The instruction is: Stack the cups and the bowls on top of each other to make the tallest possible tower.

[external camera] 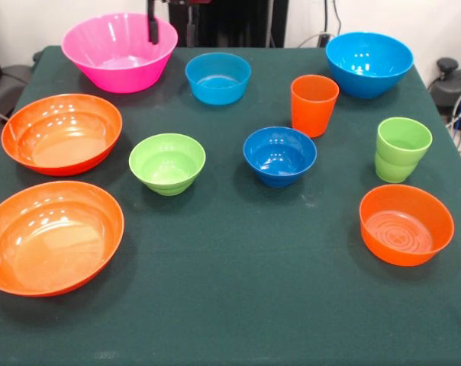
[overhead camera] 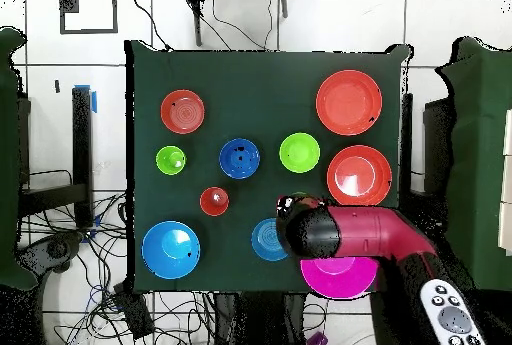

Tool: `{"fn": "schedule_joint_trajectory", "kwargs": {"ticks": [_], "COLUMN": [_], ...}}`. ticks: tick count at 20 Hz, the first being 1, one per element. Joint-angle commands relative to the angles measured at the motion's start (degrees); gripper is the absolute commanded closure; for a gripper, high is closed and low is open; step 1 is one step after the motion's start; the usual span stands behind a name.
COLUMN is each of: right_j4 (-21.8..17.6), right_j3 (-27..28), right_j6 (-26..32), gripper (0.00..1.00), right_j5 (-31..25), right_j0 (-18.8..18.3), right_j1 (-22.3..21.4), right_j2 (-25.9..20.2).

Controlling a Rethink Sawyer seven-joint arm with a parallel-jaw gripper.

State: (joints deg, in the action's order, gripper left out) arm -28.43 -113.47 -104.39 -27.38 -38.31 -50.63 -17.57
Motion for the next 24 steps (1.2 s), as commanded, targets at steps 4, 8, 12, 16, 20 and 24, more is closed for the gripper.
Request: {"fn": "schedule_joint_trajectory", "kwargs": {"ticks": [4,8,12,16,20,24], "right_j4": [-7.7,-9.0,-10.2,-11.9,-13.0,-12.3], "right_j3": [-2.5,-2.9,-2.7,-1.4,-0.6,-0.3], "right_j6": [16.8,14.3,12.4,10.1,8.7,8.3], "gripper": [0.00,0.00,0.00,0.00,0.00,0.00], "right_j5": [-7.1,-6.4,-6.0,-4.7,-4.0,-4.5], "right_j0": [-4.8,-5.2,-4.9,-3.9,-2.7,-2.8], "right_j1": [2.8,4.0,5.3,8.2,9.1,9.3], "right_j2": [-8.3,-8.8,-9.0,-8.5,-8.1,-8.7]}}
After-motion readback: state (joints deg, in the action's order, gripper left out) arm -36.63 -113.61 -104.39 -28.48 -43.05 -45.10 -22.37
